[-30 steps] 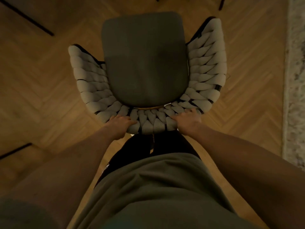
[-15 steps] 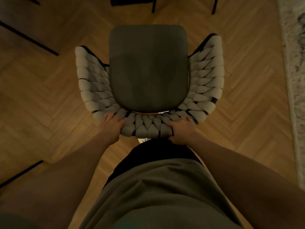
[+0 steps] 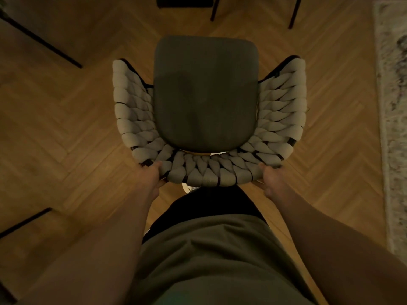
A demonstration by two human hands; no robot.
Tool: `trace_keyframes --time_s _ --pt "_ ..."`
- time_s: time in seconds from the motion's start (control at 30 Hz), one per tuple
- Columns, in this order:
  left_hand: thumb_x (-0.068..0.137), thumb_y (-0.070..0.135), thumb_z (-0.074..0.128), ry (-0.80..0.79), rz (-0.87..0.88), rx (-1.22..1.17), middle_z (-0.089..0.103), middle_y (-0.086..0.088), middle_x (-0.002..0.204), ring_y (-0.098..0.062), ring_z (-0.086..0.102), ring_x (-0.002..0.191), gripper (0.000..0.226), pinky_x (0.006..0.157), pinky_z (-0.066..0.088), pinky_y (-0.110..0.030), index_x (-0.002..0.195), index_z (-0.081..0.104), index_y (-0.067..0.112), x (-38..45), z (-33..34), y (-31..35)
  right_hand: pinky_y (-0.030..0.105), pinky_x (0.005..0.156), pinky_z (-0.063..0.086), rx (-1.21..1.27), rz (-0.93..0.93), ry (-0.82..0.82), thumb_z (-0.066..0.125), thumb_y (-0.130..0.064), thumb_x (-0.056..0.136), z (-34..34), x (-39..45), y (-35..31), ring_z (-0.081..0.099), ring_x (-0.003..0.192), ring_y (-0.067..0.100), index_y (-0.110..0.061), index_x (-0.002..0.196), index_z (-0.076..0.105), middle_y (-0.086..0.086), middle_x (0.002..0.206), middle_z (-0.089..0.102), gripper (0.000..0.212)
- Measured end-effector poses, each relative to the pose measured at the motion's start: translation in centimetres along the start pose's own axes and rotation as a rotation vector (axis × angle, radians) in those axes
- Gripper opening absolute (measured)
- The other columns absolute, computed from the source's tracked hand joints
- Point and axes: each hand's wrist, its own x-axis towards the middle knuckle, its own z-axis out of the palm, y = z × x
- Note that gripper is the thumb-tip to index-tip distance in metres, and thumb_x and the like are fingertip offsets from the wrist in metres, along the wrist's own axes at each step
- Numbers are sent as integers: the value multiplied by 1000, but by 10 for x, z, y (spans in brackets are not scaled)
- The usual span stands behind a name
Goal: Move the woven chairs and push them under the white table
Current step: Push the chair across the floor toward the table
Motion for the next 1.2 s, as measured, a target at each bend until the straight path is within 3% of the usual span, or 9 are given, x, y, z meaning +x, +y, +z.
trace_keyframes --time_s 0.1,0.2,0.37,0.5,0.73,0.87,0.97,1.07,1.2 --pt "98 17 60 34 -28 -25 65 -8 126 -27 67 103 41 73 61 -46 139 52 18 12 -2 4 49 76 60 -8 -22 1 64 -12 98 4 -4 -8 64 112 29 -22 127 45 6 129 59 36" --pt "98 17 60 49 -55 -53 66 -7 125 -28 68 103 41 76 61 -51 138 53 19 19 4 16 51 83 59 -1 -43 -29 63 -8 98 9 -1 -23 63 104 26 -21 134 45 7 130 60 43" --pt "97 15 61 33 -40 -75 68 -5 115 -27 69 99 29 82 59 -55 126 57 21 25 31 38 49 77 59 -9 -62 -25 62 -7 98 20 9 -66 64 113 33 -17 140 44 11 137 59 46" --pt "98 14 61 19 -24 -95 67 -5 115 -27 67 101 35 84 59 -54 132 56 16 29 60 63 47 69 59 -32 -73 -31 61 -6 99 32 23 -110 60 122 38 -13 146 40 15 143 55 51" --pt "98 15 61 51 -26 -119 64 -13 130 -33 66 107 41 84 58 -55 139 51 13 49 105 118 59 99 51 -28 -67 -151 57 -7 101 59 50 -182 53 130 40 -13 153 29 17 151 45 60" --pt "101 12 57 50 -22 -134 59 -13 133 -30 63 101 43 81 55 -50 143 47 12 59 124 156 62 87 57 -72 -105 -169 71 -14 93 78 74 -211 61 119 35 -30 148 34 9 142 52 68" --pt "103 13 54 37 -17 -135 56 -13 136 -33 61 104 44 82 53 -49 146 45 12 68 130 184 59 81 60 -143 -118 -173 80 -31 78 95 126 -212 64 113 35 -40 137 41 6 138 55 71" --pt "104 14 52 18 -8 -119 55 -14 139 -34 60 108 44 82 52 -49 147 44 12 78 133 213 60 86 58 -151 -134 -148 80 -34 77 116 135 -224 63 116 34 -37 139 42 7 141 55 73" --pt "104 10 50 -19 -12 -129 56 -12 126 -35 59 115 40 86 51 -50 144 45 10 90 134 247 61 93 55 -86 -83 -141 70 -16 94 153 85 -261 59 123 36 -25 149 35 9 145 51 66"
